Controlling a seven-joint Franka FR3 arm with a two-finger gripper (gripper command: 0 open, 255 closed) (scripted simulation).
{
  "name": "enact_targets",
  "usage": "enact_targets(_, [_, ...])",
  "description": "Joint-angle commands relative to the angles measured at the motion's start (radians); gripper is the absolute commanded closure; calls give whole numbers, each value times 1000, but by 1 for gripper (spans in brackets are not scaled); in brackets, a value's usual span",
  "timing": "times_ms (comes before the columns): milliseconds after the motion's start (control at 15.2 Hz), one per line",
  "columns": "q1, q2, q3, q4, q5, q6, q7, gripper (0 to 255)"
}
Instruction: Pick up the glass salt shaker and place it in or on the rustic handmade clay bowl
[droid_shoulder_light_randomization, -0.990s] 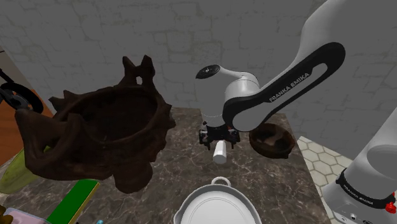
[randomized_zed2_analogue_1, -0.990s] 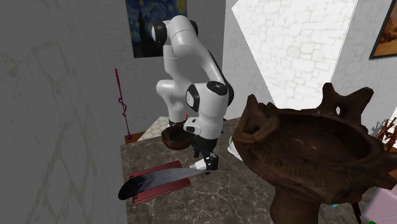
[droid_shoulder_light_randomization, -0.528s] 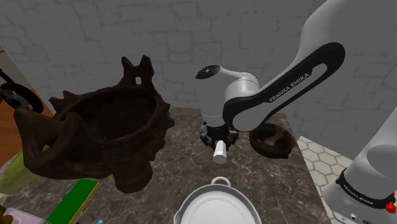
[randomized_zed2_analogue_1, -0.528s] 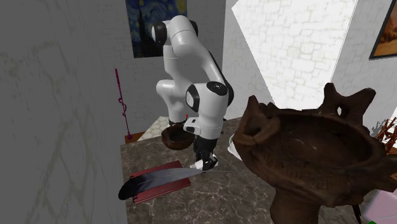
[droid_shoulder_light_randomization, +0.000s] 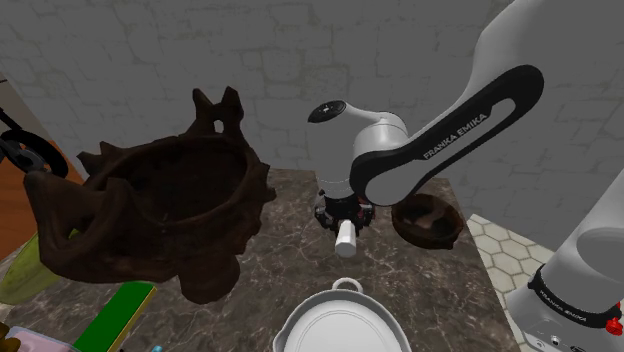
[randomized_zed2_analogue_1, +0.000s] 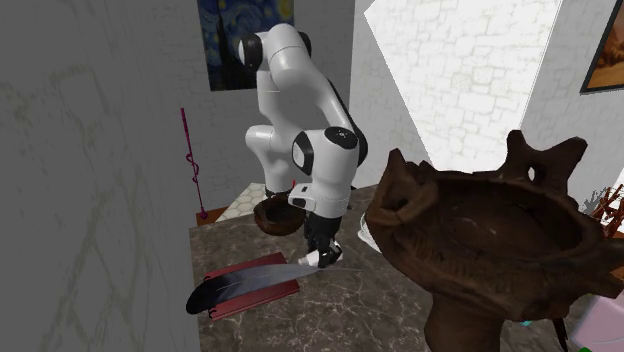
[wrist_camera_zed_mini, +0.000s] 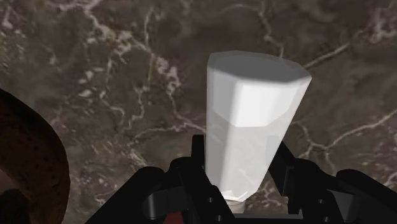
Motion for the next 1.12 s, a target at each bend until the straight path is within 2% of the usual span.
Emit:
enact_targets(0, [-1,-18,1,6,16,-18,-13,255])
enact_targets(1056, [-1,-158,-16,113,127,-225,-112,255])
